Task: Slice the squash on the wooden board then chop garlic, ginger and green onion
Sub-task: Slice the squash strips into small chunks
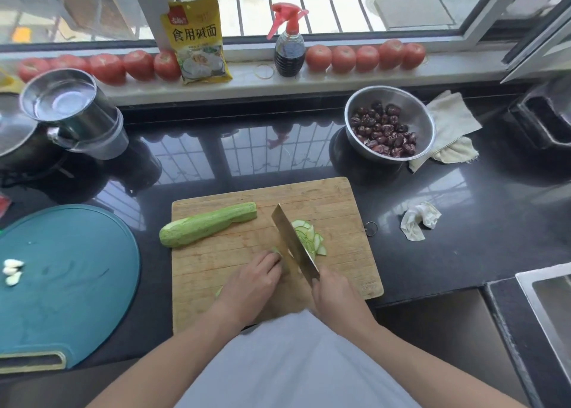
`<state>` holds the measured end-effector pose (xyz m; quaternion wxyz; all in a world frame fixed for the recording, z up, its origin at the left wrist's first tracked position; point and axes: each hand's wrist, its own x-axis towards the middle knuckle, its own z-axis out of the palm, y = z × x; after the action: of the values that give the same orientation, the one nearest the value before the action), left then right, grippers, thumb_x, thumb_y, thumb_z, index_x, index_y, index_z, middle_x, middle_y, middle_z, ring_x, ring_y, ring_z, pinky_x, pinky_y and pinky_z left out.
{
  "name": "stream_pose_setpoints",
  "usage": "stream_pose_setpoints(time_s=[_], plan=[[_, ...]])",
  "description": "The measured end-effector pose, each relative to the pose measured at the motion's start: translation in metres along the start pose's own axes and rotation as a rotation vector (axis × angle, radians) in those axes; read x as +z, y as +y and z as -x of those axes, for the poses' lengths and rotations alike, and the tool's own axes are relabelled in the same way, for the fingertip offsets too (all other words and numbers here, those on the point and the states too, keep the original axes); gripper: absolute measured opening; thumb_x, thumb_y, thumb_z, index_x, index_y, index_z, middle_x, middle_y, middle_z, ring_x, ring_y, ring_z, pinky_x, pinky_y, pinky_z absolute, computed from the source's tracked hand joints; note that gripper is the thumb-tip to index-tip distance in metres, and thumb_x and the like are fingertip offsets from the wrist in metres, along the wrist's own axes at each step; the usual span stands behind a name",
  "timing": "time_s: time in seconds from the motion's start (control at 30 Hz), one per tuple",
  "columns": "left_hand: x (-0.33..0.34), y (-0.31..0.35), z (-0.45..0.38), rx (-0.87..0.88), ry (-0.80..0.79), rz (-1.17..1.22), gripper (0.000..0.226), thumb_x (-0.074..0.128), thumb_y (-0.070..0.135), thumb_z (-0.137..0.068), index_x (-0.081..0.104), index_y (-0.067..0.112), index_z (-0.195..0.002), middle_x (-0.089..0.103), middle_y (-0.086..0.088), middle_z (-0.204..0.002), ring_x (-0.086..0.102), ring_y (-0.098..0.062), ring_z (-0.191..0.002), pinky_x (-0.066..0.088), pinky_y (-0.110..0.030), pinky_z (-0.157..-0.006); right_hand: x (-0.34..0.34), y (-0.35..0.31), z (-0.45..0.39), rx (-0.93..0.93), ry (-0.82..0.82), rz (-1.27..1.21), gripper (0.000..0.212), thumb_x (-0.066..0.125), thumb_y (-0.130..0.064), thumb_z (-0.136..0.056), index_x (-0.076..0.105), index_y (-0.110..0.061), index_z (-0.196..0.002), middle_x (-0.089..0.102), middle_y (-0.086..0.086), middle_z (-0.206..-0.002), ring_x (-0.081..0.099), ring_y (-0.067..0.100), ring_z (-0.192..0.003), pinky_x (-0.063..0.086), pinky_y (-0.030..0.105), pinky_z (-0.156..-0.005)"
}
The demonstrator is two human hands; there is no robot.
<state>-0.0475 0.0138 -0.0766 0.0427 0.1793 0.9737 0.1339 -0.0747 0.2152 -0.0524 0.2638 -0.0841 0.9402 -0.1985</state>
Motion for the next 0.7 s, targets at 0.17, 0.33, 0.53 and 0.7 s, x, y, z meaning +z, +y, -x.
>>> stream_pose_setpoints(time_s=[0.17, 0.33, 0.53, 0.7], plan=[[-0.002, 0.002, -0.001, -0.026, -0.021, -0.007, 0.04, 0.077, -0.005, -0.071, 0.072, 0.005, -0.109, 0.068, -0.007, -0.11, 0.066, -0.023, -0.109, 0.06, -0.029, -0.058, 0.005, 0.004, 0.01, -0.057, -0.031, 0.123, 0.017, 0.04, -0.026, -0.098, 0.036, -0.025, -0.082, 0.04, -0.01, -0.068, 0.049, 0.027, -0.069, 0.03, 0.036, -0.058], [-0.004, 0.002, 0.0, -0.027, -0.057, -0.011, 0.042, 0.071, -0.008, -0.073, 0.07, 0.003, -0.114, 0.067, -0.01, -0.114, 0.065, -0.026, -0.111, 0.061, -0.033, -0.059, 0.006, -0.001, 0.01, -0.033, -0.046, 0.152, 0.015, 0.041, -0.019, -0.096, 0.035, -0.023, -0.084, 0.043, -0.002, -0.074, 0.055, 0.03, -0.077, 0.033, 0.037, -0.061], [-0.002, 0.002, -0.001, -0.03, -0.051, 0.006, 0.043, 0.075, -0.004, -0.073, 0.071, 0.006, -0.114, 0.067, -0.006, -0.113, 0.065, -0.023, -0.109, 0.06, -0.03, -0.057, 0.011, -0.002, 0.009, -0.004, -0.064, 0.181, 0.011, 0.04, -0.014, -0.096, 0.036, -0.02, -0.087, 0.053, 0.002, -0.082, 0.059, 0.029, -0.082, 0.033, 0.035, -0.061], [0.001, 0.0, -0.001, 0.003, -0.027, -0.022, 0.03, 0.068, -0.001, -0.078, 0.07, 0.013, -0.105, 0.064, -0.003, -0.109, 0.062, -0.021, -0.102, 0.057, -0.025, -0.062, 0.019, -0.017, -0.012, -0.045, -0.043, 0.163, 0.01, 0.037, -0.013, -0.097, 0.037, -0.018, -0.089, 0.06, 0.009, -0.091, 0.061, 0.034, -0.083, 0.033, 0.037, -0.061]])
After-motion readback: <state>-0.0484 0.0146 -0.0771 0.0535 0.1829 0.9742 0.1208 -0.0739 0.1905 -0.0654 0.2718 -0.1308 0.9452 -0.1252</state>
